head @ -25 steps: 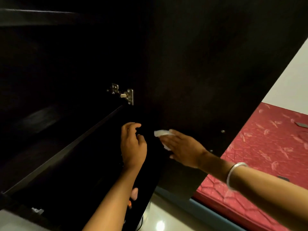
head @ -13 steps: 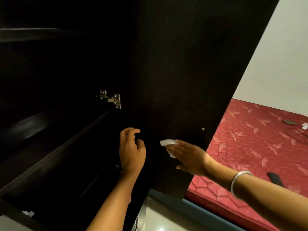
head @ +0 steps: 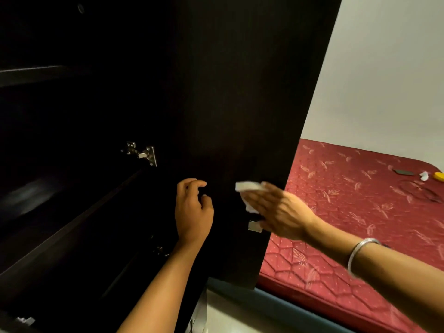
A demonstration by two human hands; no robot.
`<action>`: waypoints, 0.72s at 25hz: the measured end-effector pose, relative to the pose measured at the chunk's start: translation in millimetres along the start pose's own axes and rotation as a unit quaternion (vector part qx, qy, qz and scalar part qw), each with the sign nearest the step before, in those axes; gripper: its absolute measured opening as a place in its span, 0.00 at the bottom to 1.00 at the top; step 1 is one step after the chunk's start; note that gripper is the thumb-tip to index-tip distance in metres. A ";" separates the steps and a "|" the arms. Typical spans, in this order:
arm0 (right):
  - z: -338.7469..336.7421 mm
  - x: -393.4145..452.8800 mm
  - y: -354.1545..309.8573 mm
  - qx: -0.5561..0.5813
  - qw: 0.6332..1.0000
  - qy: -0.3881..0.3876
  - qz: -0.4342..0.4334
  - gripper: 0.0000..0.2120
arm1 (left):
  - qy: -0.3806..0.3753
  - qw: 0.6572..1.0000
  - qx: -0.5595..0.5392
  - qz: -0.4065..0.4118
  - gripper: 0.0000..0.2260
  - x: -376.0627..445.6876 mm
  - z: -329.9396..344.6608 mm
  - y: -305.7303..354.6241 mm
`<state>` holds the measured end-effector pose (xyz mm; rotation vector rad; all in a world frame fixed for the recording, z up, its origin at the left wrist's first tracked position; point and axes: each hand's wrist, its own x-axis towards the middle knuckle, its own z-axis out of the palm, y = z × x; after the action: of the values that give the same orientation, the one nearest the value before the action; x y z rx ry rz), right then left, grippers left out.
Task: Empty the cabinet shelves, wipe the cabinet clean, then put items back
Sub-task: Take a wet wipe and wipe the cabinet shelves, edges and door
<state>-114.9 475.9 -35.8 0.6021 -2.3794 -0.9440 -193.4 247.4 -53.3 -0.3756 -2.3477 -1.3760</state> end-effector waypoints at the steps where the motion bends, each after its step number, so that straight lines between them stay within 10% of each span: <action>1: -19.5 15.0 26.4 0.003 0.997 0.055 0.052 0.34 | 0.002 1.000 0.005 0.003 0.13 2.0 -0.4 2.4; 5: -92.3 70.1 122.5 -0.001 0.936 0.171 0.309 0.34 | 0.004 1.000 -0.002 0.008 0.13 4.4 4.0 15.0; 12: 11.2 -54.9 -20.9 0.003 0.998 -0.053 0.023 0.36 | -0.005 1.000 0.010 0.014 0.13 -2.3 1.9 30.1; 18: -62.5 29.6 96.9 -0.014 0.964 0.111 0.241 0.34 | -0.001 1.000 0.021 0.001 0.13 2.2 2.2 43.0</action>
<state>-121.0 492.2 82.0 0.0940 -2.1586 -0.6546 -177.9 270.1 -20.1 -0.3673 -2.3724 -1.3230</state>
